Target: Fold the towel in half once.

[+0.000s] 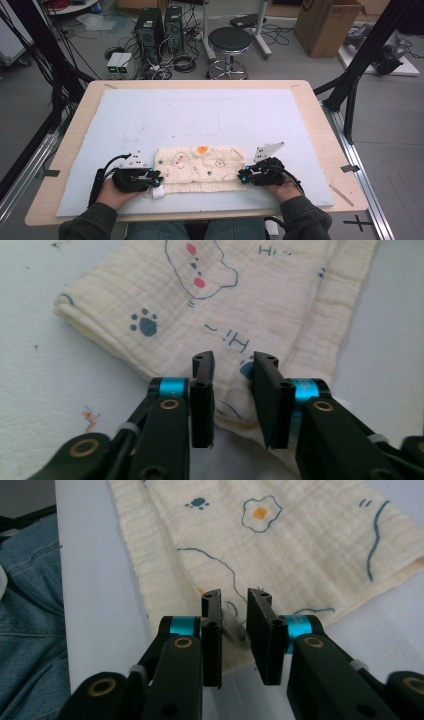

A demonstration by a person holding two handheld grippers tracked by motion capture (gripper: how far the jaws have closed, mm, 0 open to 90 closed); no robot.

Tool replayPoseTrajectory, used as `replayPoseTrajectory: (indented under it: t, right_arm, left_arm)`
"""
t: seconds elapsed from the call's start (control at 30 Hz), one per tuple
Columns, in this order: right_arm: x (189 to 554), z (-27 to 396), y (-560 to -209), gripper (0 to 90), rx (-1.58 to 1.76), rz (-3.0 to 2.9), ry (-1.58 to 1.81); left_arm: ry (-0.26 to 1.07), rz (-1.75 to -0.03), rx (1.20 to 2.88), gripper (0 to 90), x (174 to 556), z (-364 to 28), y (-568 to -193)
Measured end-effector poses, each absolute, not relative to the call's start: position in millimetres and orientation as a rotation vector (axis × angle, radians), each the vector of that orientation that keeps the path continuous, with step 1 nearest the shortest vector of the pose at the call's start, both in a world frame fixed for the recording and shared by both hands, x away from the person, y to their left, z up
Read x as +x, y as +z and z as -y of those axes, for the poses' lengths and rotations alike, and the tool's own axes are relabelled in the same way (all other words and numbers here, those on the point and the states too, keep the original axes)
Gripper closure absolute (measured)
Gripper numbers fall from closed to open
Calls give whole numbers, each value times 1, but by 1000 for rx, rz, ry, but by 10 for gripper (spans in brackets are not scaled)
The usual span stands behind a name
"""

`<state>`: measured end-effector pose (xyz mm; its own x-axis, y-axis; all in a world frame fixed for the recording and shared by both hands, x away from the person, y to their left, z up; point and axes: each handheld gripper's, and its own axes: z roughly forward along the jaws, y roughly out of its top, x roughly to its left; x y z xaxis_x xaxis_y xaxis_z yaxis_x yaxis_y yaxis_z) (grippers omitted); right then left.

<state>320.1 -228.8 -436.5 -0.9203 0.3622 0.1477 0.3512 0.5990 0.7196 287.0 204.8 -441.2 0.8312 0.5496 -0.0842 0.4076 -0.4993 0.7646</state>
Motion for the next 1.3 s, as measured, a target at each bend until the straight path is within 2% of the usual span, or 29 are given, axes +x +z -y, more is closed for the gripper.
replayPoseTrajectory:
  t: [0.1, 0.27, 0.6, 1.07, 1.17, 1.3]
  right_arm:
    - [320, 228, -435, 823, 620, -2798, 1258]
    - [320, 228, -432, 843, 626, -2782, 1288]
    - [314, 233, -420, 848, 623, -2721, 1381]
    - [294, 234, -425, 847, 600, -2784, 1353]
    - [292, 233, -428, 808, 591, -2821, 1348]
    - [293, 235, -423, 718, 582, -2813, 1447]
  left_arm:
    - [224, -709, 2161, 796, 288, -206, -441]
    - [231, -717, 2134, 831, 289, -208, -439]
    - [238, -695, 2068, 838, 278, -213, -425]
    - [186, -659, 2116, 841, 260, -213, -429]
    - [159, -626, 2110, 831, 259, -213, -428]
    - [137, -607, 2046, 723, 259, -215, -423]
